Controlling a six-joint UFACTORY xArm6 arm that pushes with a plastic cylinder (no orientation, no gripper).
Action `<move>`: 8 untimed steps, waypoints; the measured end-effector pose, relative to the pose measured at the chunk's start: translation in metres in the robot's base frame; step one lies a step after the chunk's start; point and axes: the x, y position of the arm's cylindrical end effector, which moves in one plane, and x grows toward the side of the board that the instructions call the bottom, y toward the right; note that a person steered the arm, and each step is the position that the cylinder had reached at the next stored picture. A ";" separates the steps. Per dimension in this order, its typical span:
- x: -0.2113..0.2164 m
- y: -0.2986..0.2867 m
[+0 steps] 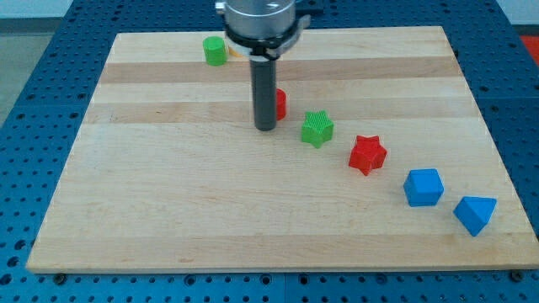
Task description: Move the green circle to the top left of the red circle
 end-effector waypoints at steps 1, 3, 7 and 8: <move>-0.008 -0.038; -0.082 -0.103; -0.196 -0.102; -0.192 -0.080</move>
